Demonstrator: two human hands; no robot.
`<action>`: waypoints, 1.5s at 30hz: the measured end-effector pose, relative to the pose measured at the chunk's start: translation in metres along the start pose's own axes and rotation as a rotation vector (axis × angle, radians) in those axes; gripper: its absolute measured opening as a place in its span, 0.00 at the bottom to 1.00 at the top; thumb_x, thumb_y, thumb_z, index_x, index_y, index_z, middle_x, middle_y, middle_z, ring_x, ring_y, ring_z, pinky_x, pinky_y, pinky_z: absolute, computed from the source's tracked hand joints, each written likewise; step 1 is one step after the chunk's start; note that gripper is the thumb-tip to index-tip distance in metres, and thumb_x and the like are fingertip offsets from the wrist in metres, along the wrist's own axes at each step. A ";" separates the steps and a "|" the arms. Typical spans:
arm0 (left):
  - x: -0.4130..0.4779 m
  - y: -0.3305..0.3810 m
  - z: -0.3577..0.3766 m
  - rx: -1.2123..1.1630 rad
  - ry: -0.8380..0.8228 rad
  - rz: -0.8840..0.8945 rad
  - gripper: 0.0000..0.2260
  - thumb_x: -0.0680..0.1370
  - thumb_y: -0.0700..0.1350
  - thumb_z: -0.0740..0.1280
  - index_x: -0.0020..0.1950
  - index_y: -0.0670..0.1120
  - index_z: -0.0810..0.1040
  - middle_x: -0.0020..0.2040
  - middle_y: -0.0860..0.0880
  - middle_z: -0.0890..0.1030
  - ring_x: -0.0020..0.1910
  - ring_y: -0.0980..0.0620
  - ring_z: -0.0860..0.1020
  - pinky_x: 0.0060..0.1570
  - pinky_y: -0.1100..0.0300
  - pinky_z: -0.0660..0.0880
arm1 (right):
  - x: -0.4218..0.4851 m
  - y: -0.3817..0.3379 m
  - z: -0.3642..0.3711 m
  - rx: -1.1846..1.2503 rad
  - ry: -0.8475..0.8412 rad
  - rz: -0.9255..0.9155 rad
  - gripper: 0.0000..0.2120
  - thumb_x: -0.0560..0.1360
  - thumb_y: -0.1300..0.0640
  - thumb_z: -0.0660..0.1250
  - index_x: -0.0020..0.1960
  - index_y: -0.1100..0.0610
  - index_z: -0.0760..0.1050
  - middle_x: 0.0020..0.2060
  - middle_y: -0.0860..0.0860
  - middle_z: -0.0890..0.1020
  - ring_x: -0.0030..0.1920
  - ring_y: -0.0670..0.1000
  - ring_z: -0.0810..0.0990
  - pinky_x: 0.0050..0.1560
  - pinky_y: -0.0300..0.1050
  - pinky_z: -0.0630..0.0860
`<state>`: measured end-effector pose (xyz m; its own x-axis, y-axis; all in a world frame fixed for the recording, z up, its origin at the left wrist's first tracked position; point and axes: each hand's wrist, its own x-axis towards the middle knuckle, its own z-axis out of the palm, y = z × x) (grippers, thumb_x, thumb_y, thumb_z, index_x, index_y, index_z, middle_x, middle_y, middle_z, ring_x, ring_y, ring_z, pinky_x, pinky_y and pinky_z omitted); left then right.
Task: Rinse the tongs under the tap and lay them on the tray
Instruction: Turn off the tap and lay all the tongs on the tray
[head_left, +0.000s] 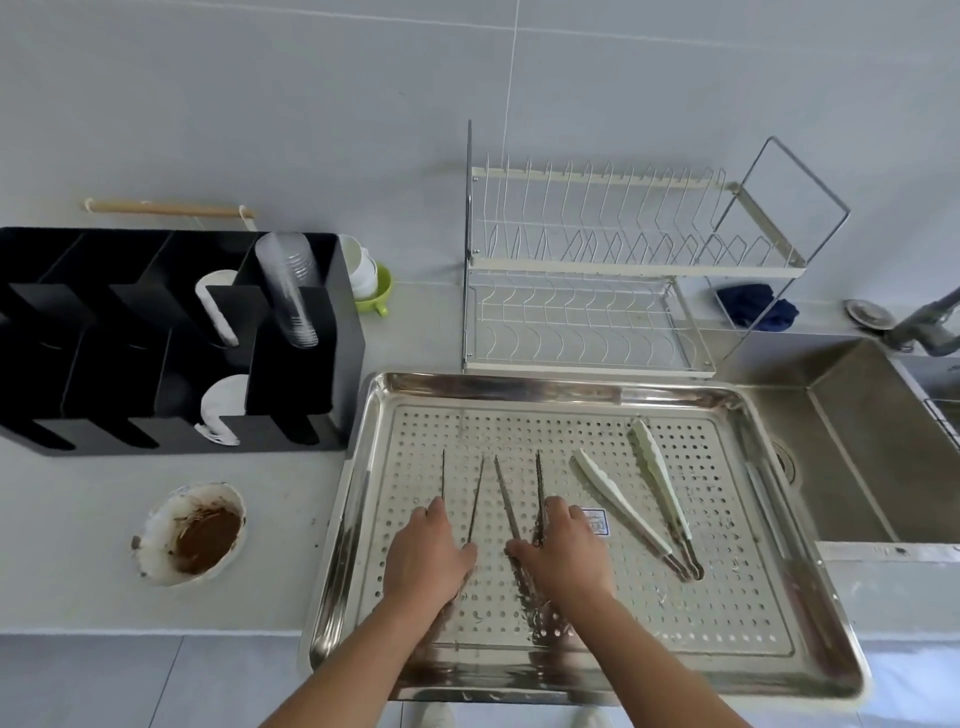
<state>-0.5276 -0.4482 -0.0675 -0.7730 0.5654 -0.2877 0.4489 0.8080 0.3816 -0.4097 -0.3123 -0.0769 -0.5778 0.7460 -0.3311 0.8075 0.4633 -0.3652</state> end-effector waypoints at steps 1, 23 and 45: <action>0.001 -0.001 0.000 0.003 -0.003 -0.002 0.33 0.77 0.59 0.69 0.77 0.45 0.65 0.65 0.46 0.77 0.56 0.48 0.80 0.52 0.59 0.77 | 0.000 -0.002 0.001 -0.003 -0.001 0.002 0.27 0.73 0.38 0.73 0.61 0.51 0.67 0.54 0.50 0.76 0.43 0.51 0.75 0.38 0.43 0.70; 0.000 -0.004 0.000 0.006 0.002 -0.006 0.34 0.76 0.61 0.69 0.76 0.45 0.65 0.62 0.46 0.78 0.55 0.49 0.80 0.51 0.59 0.79 | -0.003 -0.007 0.006 0.053 0.011 0.032 0.30 0.73 0.39 0.74 0.65 0.53 0.66 0.58 0.53 0.78 0.53 0.57 0.82 0.47 0.49 0.79; 0.009 -0.040 -0.009 0.180 0.186 0.188 0.24 0.80 0.55 0.63 0.75 0.47 0.71 0.66 0.47 0.75 0.64 0.50 0.74 0.62 0.56 0.76 | 0.002 0.047 -0.053 -0.011 0.292 0.033 0.24 0.79 0.44 0.68 0.71 0.51 0.70 0.62 0.51 0.78 0.52 0.49 0.79 0.46 0.45 0.82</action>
<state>-0.5570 -0.4767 -0.0774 -0.7302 0.6810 -0.0553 0.6509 0.7180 0.2468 -0.3666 -0.2642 -0.0483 -0.4936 0.8662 -0.0776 0.8273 0.4402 -0.3489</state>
